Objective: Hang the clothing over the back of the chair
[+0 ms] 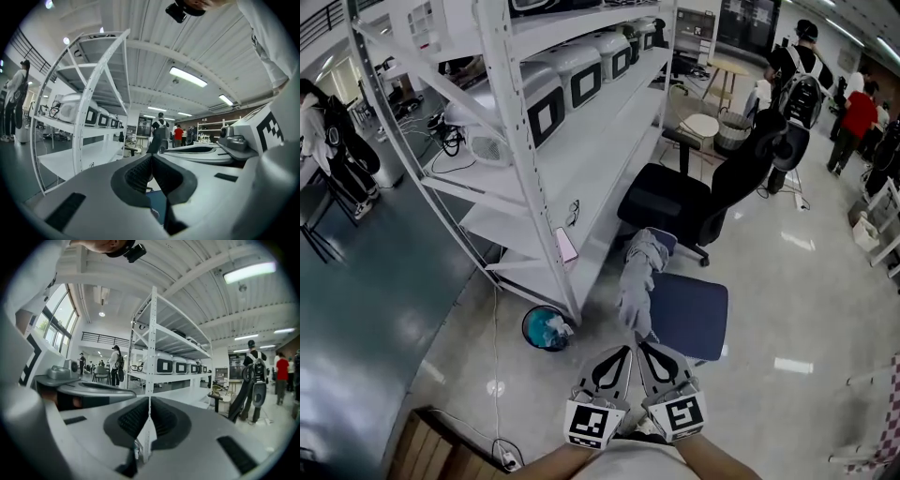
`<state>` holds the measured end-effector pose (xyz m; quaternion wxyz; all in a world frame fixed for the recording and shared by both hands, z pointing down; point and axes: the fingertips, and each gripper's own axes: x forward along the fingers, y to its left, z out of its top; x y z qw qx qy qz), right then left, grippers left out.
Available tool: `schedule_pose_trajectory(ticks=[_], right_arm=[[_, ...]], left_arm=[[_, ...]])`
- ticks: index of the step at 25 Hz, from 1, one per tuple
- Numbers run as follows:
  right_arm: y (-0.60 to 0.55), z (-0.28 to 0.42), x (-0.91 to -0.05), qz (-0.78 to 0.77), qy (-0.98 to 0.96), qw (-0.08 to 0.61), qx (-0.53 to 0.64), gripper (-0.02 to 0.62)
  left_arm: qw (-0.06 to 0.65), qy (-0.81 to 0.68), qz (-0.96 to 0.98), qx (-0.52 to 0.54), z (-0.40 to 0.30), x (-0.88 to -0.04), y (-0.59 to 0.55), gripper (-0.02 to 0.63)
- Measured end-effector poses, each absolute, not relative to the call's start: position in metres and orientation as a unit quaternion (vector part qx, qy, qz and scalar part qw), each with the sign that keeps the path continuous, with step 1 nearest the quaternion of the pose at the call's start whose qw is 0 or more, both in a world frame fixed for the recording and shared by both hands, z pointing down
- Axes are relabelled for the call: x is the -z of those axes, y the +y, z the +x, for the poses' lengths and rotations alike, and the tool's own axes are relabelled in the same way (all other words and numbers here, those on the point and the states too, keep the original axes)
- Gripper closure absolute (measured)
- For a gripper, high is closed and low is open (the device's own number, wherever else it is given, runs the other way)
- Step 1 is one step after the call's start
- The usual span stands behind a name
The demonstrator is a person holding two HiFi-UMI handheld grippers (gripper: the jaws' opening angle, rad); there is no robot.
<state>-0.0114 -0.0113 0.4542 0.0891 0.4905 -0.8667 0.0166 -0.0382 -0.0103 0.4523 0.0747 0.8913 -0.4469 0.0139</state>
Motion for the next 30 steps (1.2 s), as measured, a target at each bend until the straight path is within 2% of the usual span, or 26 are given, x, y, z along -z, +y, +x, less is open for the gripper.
schedule_pose_trajectory(ticks=[30], right_arm=[[0.014,-0.016,-0.460,0.462,-0.882,0.088,-0.024,0.578]], left_arm=[[0.067,-0.453,0.889,-0.024,-0.040,-0.456,0.011,0.597]])
